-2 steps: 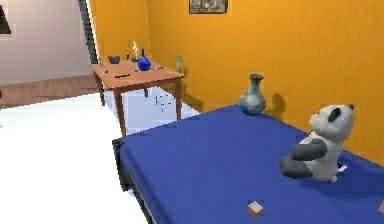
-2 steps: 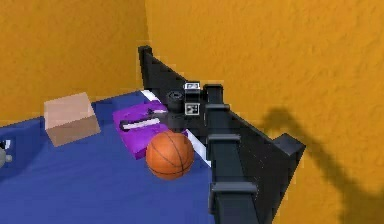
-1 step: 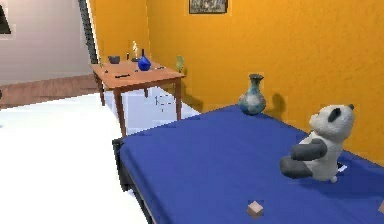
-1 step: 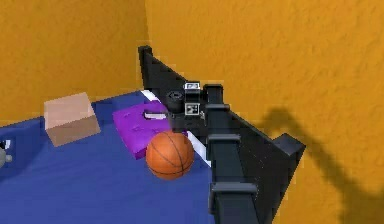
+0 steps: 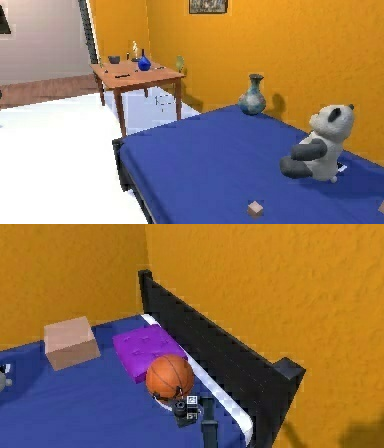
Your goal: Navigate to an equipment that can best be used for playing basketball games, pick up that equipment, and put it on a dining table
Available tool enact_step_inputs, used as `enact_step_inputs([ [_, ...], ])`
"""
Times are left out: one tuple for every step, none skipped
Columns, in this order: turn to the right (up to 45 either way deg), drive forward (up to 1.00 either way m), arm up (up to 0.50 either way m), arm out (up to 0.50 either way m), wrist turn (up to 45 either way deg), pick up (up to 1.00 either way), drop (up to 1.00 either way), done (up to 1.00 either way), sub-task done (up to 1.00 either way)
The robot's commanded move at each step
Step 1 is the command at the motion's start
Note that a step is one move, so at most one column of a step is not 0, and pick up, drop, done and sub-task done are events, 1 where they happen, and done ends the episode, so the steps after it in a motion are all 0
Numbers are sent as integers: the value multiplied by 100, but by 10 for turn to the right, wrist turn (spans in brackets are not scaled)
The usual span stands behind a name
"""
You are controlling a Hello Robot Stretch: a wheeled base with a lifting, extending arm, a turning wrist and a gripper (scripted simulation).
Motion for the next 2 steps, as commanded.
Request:
enact_step_inputs([
  [0,0,0,0,0,100,0,0,0],
  [0,0,10,0,0,0,0,0,0],
])
